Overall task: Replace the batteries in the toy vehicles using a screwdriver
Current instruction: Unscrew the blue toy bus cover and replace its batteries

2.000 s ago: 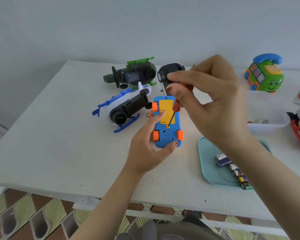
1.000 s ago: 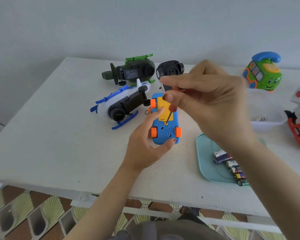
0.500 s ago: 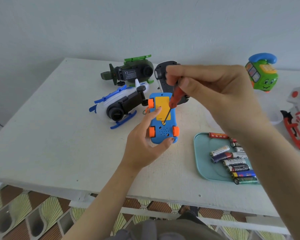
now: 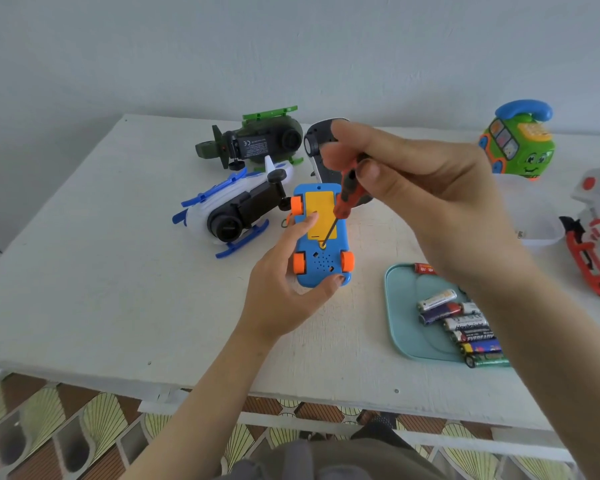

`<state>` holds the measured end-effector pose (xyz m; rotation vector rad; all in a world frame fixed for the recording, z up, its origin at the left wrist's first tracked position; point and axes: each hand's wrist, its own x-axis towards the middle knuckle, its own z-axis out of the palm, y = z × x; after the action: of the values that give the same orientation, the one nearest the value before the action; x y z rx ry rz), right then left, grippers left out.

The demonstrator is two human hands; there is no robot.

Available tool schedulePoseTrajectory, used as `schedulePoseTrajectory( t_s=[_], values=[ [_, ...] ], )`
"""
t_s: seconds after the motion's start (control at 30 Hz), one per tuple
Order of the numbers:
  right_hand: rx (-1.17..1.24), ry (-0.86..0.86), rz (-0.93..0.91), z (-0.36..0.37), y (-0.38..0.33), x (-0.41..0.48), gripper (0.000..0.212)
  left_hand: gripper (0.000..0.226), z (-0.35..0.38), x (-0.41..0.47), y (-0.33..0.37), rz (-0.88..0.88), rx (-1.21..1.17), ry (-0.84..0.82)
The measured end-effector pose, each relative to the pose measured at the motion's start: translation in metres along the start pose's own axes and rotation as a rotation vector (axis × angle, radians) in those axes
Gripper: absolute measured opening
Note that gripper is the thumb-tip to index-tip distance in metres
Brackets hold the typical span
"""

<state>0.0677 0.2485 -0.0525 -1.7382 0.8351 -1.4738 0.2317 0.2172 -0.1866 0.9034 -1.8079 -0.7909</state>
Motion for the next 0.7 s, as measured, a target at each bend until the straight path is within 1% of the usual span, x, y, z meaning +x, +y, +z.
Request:
schedulePoseTrajectory(
  t_s=[0.07,0.13,0.27,0.33,0.37,0.4,0.43,0.53,0.6,0.67,0.7],
  values=[
    [0.004,0.020,0.003,-0.001,0.001,0.003,0.028,0.066,0.000,0.000,0.000,0.003,0.007,-0.001],
    [-0.084,0.045,-0.004,0.000,0.002,0.004,0.026,0.066,0.000,0.000,0.001,0.006,0.006,0.001],
    [-0.273,0.154,-0.061,0.002,0.002,0.006,0.023,0.067,0.000,0.000,0.001,0.004,0.003,0.005],
    [-0.464,0.180,-0.152,0.001,0.003,0.006,0.023,0.067,0.000,0.000,0.001,0.008,0.013,0.006],
    [-0.571,0.168,-0.207,-0.001,0.004,0.006,0.022,0.067,0.000,0.000,0.001,0.009,0.017,0.007],
    [-0.630,0.144,-0.239,-0.003,0.004,0.006,0.021,0.067,0.000,0.000,0.001,0.011,0.017,0.008],
    [-0.620,0.107,-0.226,-0.004,0.004,0.007,0.023,0.067,0.000,0.000,0.002,0.012,0.015,0.010],
    [-0.450,-0.054,-0.134,-0.006,-0.001,0.006,0.036,0.066,0.000,0.000,0.003,0.016,0.005,0.013],
    [-0.381,-0.126,-0.086,-0.008,-0.004,0.008,0.039,0.066,0.000,0.000,0.003,0.015,0.005,0.014],
    [-0.375,-0.128,-0.069,-0.009,-0.005,0.009,0.036,0.067,0.000,0.000,0.002,0.005,-0.008,0.011],
    [-0.419,-0.100,-0.078,-0.009,-0.005,0.009,0.032,0.067,0.000,-0.001,0.002,0.001,-0.016,0.009]
  ],
)
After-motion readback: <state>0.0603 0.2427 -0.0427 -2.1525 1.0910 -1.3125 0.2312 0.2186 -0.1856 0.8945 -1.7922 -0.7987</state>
